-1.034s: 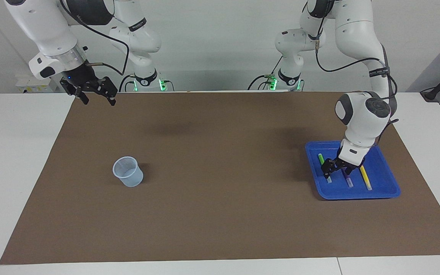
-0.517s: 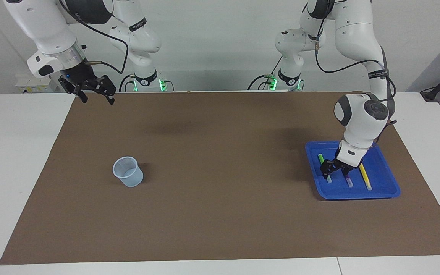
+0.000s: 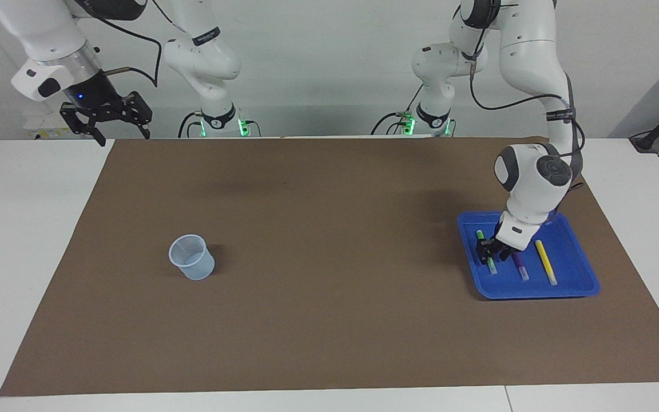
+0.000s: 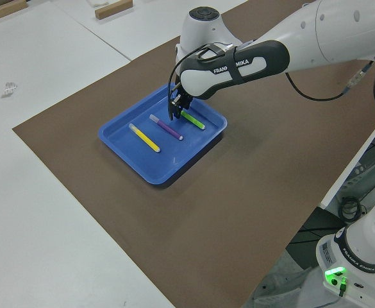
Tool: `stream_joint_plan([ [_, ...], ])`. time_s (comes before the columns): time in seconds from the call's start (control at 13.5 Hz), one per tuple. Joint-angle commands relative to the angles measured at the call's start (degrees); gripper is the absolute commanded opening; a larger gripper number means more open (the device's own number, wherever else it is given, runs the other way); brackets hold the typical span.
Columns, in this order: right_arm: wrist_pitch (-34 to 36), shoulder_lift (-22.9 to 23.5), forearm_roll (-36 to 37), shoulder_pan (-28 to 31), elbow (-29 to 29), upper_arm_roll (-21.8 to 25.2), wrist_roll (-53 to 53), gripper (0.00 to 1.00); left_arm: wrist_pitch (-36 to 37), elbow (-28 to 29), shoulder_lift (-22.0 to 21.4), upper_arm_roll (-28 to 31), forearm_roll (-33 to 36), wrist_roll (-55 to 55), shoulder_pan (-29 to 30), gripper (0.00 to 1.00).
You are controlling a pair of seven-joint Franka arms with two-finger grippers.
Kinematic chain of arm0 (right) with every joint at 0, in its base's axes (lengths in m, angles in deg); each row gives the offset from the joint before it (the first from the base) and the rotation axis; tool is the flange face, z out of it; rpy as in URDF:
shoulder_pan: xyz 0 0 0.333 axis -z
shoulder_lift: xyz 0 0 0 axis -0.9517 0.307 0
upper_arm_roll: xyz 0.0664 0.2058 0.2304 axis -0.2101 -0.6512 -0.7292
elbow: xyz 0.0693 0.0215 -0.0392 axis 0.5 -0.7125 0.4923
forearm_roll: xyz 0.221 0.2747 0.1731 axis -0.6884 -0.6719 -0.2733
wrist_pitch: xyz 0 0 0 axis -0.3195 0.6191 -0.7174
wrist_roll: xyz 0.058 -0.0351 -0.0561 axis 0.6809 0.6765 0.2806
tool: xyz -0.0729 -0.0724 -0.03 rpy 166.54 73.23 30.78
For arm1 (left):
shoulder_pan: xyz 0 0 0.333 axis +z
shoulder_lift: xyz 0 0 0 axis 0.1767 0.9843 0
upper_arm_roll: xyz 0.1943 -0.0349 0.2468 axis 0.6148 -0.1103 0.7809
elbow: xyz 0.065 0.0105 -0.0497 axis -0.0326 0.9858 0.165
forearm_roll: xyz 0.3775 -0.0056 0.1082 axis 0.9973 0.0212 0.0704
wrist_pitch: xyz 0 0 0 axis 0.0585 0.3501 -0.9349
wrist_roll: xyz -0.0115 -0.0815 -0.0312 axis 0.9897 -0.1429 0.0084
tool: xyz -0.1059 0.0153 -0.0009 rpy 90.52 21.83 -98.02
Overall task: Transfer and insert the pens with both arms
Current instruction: 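Lower the left gripper over the tray and grasp the green pen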
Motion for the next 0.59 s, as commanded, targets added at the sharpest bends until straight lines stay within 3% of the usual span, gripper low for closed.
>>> stream_joint_plan([
  [0.0, -2.71, -1.92, 1.36, -0.04, -4.75, -0.63, -4.9, 1.0, -1.19, 1.49, -0.91, -0.02, 0.93, -0.23, 0.28, 0.28],
  [0.37, -5.43, -2.62, 0.48, -2.06, -9.41, -0.72, -13.41, 1.0, 1.27, -0.08, -0.82, -0.02, 0.93, -0.15, 0.54, 0.0],
  [0.52, -5.61, -3.5, -0.31, -2.06, -10.99, -0.99, -15.64, 1.0, 5.73, -3.76, -0.56, -0.11, 0.84, 0.29, 0.37, 0.0],
])
